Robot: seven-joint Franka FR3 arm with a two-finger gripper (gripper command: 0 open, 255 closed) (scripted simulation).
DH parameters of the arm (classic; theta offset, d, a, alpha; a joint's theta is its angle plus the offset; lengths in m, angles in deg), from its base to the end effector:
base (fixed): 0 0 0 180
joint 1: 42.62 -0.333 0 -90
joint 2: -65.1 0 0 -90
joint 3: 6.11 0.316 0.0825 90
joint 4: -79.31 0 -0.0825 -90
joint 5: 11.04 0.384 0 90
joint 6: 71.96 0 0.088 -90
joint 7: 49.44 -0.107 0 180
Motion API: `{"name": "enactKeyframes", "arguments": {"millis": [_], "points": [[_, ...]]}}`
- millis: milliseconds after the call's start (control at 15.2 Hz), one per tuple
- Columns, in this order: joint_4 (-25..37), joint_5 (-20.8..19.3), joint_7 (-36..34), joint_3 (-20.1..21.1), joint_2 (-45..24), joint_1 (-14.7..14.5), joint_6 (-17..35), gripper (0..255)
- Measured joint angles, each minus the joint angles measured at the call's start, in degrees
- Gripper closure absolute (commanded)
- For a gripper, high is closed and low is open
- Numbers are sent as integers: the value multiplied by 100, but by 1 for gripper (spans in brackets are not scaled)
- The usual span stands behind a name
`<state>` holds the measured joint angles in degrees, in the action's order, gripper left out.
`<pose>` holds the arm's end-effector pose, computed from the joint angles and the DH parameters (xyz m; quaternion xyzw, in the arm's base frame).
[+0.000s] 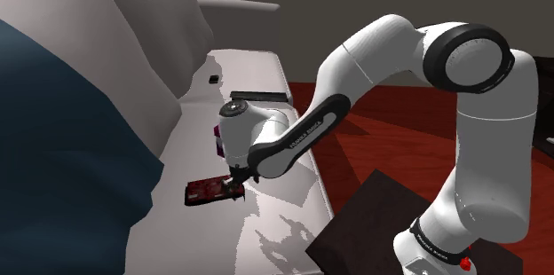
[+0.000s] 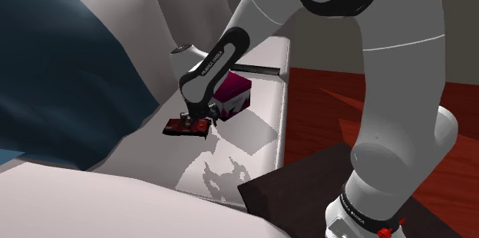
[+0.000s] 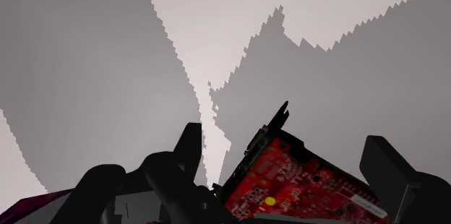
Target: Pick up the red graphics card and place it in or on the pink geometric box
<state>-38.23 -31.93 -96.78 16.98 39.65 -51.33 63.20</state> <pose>0.5006 0.3016 0.2275 0.9984 -0.0137 -0.0080 0.0542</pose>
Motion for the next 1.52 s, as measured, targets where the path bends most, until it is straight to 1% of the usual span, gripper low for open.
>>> {"name": "enactKeyframes", "arguments": {"millis": [198,528,924,990,1518], "points": [[77,-170,-146,-110,-265,-98,149,0],[99,-358,-268,-247,-559,-174,404,0],[100,-393,-300,-271,-613,-195,453,0],[100,-393,-300,-271,-613,-195,453,255],[99,-392,-300,-269,-611,-197,451,255]]}}
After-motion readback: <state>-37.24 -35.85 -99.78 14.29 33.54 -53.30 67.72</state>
